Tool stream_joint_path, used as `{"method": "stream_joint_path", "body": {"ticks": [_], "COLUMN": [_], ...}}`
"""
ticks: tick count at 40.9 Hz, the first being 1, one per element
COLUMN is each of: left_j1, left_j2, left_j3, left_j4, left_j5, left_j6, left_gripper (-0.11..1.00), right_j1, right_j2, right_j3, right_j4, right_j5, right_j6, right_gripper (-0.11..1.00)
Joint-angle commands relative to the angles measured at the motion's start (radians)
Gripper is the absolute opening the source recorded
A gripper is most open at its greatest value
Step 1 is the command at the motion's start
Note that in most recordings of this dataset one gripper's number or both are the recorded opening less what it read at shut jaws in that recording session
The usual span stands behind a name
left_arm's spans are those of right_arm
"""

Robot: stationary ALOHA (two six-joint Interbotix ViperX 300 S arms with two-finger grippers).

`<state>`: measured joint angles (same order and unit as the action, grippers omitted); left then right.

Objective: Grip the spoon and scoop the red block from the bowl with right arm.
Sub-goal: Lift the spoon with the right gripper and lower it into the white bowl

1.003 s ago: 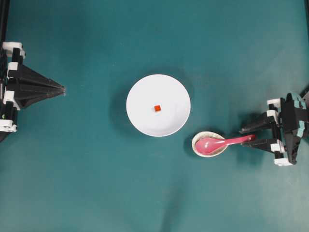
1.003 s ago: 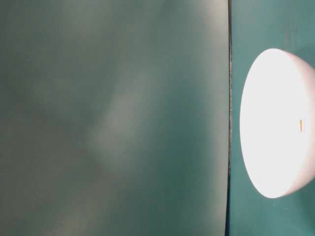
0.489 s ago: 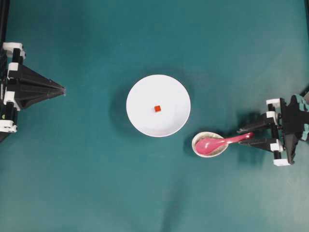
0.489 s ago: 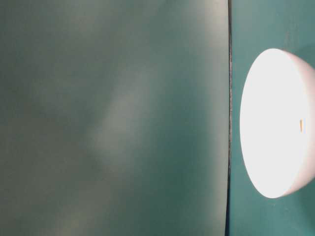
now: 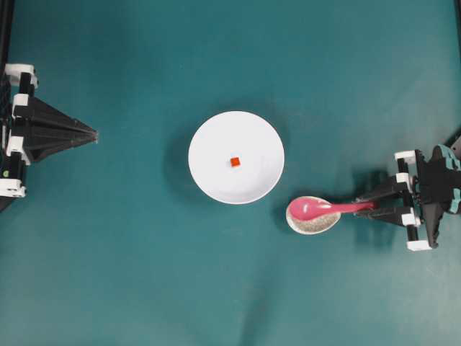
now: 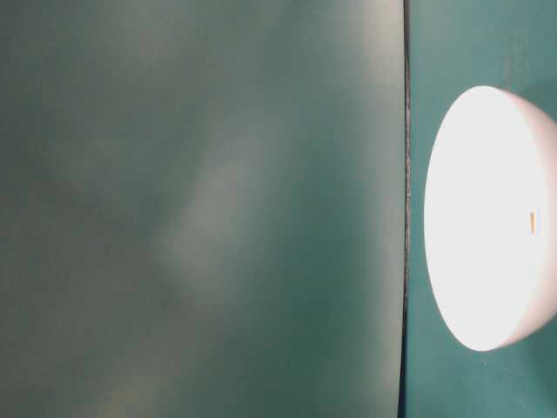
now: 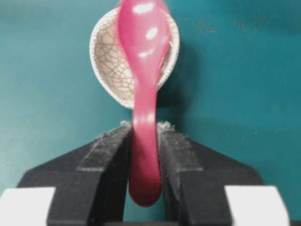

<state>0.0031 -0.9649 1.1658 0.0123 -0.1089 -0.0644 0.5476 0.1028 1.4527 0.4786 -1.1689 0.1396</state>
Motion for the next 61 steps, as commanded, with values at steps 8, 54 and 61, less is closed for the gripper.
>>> {"method": "stream_joint_path", "body": {"ticks": [8, 54, 61], "left_j1": [0.003, 0.003, 0.003], "left_j2": [0.005, 0.002, 0.000], "left_j3": [-0.026, -0.037, -0.037], "left_j4": [0.002, 0.002, 0.000], "left_j5": [-0.006, -0.009, -0.009], "left_j6": [0.000, 0.002, 0.014], "left_gripper": [0.00, 0.00, 0.00], "right_j1": [0.005, -0.683, -0.693], "right_j2": [-0.009, -0.258, -0.204], "right_j3": [-0.015, -0.963, -1.028], "right_j4": [0.003, -0.071, -0.166], "right_j5": [-0.011, 1.873, 1.979], "right_j6": [0.009, -0.071, -0.063], "right_gripper": [0.24, 0.24, 0.24]}}
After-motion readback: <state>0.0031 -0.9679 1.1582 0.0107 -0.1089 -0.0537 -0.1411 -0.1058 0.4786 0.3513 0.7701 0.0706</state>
